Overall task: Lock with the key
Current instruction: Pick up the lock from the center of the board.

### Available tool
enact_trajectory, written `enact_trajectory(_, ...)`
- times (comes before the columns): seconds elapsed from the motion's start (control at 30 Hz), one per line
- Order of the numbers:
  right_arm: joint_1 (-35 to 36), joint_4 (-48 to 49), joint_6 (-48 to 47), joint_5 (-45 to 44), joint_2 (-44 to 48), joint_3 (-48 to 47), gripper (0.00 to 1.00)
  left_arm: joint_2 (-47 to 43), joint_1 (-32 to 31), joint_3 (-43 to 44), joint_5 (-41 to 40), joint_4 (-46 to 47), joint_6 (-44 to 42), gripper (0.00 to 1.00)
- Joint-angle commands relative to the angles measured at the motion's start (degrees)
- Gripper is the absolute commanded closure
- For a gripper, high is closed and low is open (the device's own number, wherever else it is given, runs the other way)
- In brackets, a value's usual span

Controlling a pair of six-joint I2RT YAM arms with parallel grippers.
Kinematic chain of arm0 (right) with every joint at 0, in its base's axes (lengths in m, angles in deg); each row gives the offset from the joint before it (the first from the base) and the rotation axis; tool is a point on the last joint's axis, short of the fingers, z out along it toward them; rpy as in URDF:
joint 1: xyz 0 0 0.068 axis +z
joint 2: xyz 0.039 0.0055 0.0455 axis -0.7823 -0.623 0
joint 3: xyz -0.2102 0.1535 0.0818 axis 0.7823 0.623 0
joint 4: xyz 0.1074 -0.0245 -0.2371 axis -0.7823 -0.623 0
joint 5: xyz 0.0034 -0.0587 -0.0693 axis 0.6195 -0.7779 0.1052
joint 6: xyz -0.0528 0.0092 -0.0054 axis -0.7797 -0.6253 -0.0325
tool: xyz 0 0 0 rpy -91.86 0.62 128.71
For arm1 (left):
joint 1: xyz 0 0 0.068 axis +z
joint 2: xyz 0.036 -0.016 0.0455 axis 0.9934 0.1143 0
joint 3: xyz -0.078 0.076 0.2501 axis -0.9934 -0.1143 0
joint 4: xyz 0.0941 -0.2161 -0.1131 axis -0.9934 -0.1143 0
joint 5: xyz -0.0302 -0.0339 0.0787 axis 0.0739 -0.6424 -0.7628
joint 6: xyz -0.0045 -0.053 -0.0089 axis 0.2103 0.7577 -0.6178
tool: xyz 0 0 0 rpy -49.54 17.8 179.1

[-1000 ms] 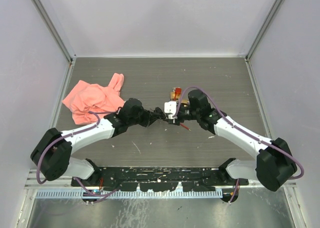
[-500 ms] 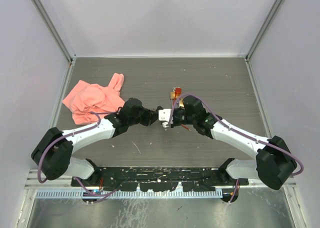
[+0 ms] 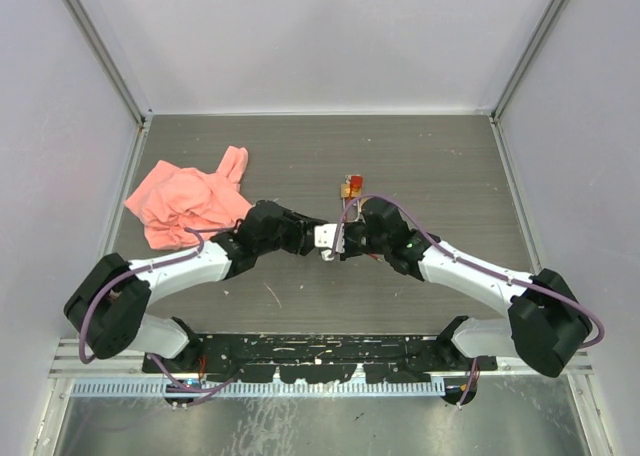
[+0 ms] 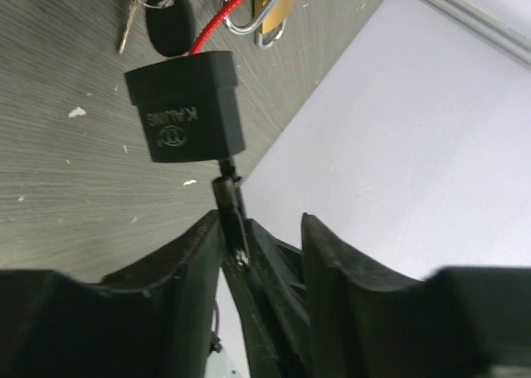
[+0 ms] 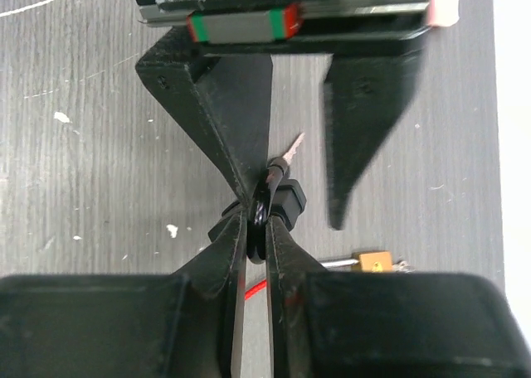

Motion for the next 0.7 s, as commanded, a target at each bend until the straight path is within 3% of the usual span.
enact_trajectory(0.0, -0.86, 1.36, 4.24, 0.64, 0.6, -3.98, 0.99, -3.37, -0.29, -1.6, -0.26, 8.6, 0.26, 0.5)
enact_trajectory(0.13, -4.2, -2.03, 10.38, 6.13, 1.46, -7.0, 0.99, -9.02, -0.32, -4.44, -3.78, 7.12, -4.3, 0.36)
enact_trajectory(0.37, -8.78, -6.4, 20.42, 15.22, 1.8, -11.5, 0.99, -23.71, -0.34, -10.97, -14.75, 1.78, -24.18, 0.22)
enact_trajectory(0.47, -9.9, -6.46, 25.43, 18.44, 0.61, -13.4, 0.99, -29.04, -0.31, -16.36, -15.8, 10.46, -38.88, 0.17)
enact_trajectory(0.57, -11.81, -5.63, 32.1, 21.71, -0.84, -15.28, 0.99, -32.49, -0.32, -20.88, -10.72, 20.04, -54.75, 0.14)
enact_trajectory(0.67, -15.38, -3.33, 39.47, 25.76, -2.37, -16.39, 0.99, -33.27, -0.53, -22.34, -5.44, 23.57, -67.62, 0.13)
